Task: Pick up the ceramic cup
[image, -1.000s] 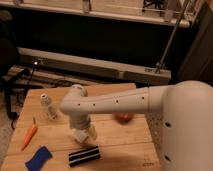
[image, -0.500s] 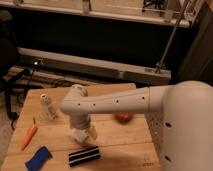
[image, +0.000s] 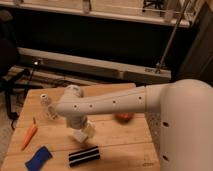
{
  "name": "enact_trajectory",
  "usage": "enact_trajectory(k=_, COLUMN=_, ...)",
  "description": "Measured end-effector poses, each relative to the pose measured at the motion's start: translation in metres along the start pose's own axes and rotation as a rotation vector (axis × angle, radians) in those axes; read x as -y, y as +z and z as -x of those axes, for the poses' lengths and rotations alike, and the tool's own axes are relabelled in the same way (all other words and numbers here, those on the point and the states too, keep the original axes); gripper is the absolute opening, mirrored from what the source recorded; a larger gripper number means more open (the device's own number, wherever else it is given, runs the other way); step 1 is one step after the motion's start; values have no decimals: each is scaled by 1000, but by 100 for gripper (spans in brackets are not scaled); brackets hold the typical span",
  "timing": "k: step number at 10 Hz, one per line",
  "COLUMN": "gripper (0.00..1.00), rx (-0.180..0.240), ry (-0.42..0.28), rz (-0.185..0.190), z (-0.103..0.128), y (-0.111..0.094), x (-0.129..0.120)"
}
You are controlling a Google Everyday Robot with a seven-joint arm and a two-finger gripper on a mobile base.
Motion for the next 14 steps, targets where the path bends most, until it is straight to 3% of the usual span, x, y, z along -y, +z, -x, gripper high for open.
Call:
enact_trajectory(k=4, gripper=80, rx=75, ry=32, rz=-49, z=4, y=11, x=14)
enact_trajectory(k=6, gripper=80, rx=94, ry=63, rz=-49, z=9, y=18, x=16)
enact_trajectory(k=10, gripper=80, rx=105, ry=64, rz=49, z=12, y=27, x=-2)
enact_trajectory(k=14, gripper=80, rx=132, ry=21, rz=61, z=13, y=34, x=-2)
